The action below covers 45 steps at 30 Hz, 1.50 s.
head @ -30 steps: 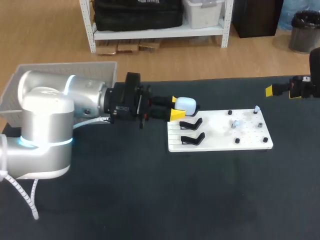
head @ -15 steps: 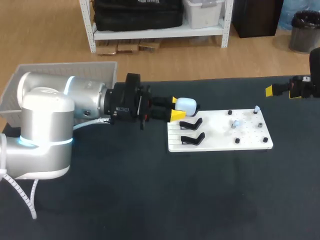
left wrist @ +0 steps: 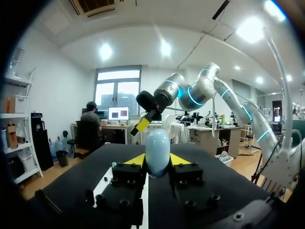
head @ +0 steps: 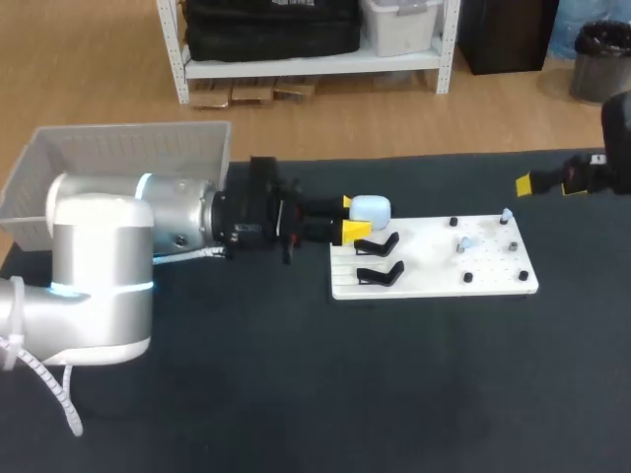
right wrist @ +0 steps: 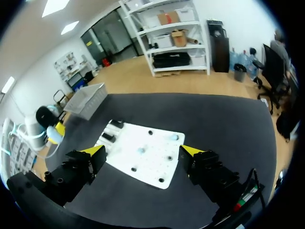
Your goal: Pick up each earbud case from the left stands, insert the matching earbuds, close the lid, and place the case in the box.
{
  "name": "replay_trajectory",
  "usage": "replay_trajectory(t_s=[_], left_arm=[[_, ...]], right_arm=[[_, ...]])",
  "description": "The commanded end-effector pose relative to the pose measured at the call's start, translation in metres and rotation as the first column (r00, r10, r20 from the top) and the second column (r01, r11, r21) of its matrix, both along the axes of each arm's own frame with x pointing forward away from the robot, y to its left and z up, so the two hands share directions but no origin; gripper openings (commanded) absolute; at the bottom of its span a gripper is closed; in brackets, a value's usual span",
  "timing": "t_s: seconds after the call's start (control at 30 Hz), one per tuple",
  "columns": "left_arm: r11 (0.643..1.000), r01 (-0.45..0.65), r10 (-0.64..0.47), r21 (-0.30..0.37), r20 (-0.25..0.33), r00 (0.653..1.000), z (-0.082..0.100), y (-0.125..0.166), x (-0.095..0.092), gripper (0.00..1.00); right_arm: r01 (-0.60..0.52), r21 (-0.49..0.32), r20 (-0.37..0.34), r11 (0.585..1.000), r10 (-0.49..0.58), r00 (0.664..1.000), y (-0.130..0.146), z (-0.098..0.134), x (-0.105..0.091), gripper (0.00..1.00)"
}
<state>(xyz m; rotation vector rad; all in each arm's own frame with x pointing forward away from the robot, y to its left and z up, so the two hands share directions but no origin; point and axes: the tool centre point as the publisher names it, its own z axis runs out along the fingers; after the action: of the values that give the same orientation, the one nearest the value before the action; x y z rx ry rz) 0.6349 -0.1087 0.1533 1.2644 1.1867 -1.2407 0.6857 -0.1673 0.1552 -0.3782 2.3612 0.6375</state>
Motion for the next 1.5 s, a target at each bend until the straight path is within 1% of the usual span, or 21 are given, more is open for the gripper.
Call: replay_trajectory(t_s=[0.03,0.3,0.47,0.67,0.73,0.93,1.13,1.27,1.37,1.43,1.5], left_arm=[[1.0,0.004,-0.004,-0.019,0.012,1.0,-0.002,-0.009,0.003,0.0],[0.999,0.005,-0.004,-0.034,0.019,1.0,-0.005,-0.016,0.007,0.0],[0.999,0.003,-0.003,-0.037,0.016,1.0,-0.007,-0.017,0.008,0.0],[0.999,0.005,-0.004,-0.036,0.012,1.0,-0.009,-0.018,0.008,0.0],[0.999,0.009,-0.009,-0.033,0.007,1.0,-0.01,-0.019,0.008,0.0],[0.999,0.009,-0.009,-0.033,0.007,1.0,-0.01,-0.019,0.008,0.0],[0.999,0.009,-0.009,-0.033,0.007,1.0,-0.01,-0.019,0.008,0.0],[0.999,0.009,-0.009,-0.033,0.007,1.0,-0.01,-0.019,0.008,0.0],[0.999,0.009,-0.009,-0.033,0.007,1.0,-0.01,-0.019,0.008,0.0],[0.999,0.009,-0.009,-0.033,0.007,1.0,-0.01,-0.019,0.008,0.0],[0.999,0.009,-0.009,-0.033,0.007,1.0,-0.01,-0.019,0.008,0.0]], right_arm=[[-0.029,-0.029,0.014,0.999,0.029,0.999,0.01,0.014,-0.024,1.0],[-0.117,-0.088,0.026,0.989,0.12,0.992,0.047,0.035,-0.055,1.0],[-0.145,-0.073,0.026,0.987,0.147,0.989,0.066,0.048,-0.067,1.0],[-0.154,-0.09,0.005,0.984,0.155,0.988,0.081,0.049,-0.074,1.0],[-0.157,-0.112,-0.01,0.981,0.157,0.987,0.086,0.045,-0.077,1.0],[-0.161,-0.104,-0.039,0.981,0.158,0.987,0.101,0.035,-0.082,1.0],[-0.186,-0.113,-0.028,0.976,0.184,0.982,0.123,0.037,-0.086,1.0],[-0.208,-0.117,-0.034,0.971,0.205,0.978,0.136,0.034,-0.088,1.0],[-0.215,-0.12,-0.038,0.969,0.212,0.977,0.144,0.031,-0.086,1.0],[-0.206,-0.164,-0.02,0.965,0.205,0.979,0.148,0.029,-0.083,1.0],[-0.208,-0.15,-0.026,0.967,0.206,0.978,0.152,0.028,-0.08,1.0]])
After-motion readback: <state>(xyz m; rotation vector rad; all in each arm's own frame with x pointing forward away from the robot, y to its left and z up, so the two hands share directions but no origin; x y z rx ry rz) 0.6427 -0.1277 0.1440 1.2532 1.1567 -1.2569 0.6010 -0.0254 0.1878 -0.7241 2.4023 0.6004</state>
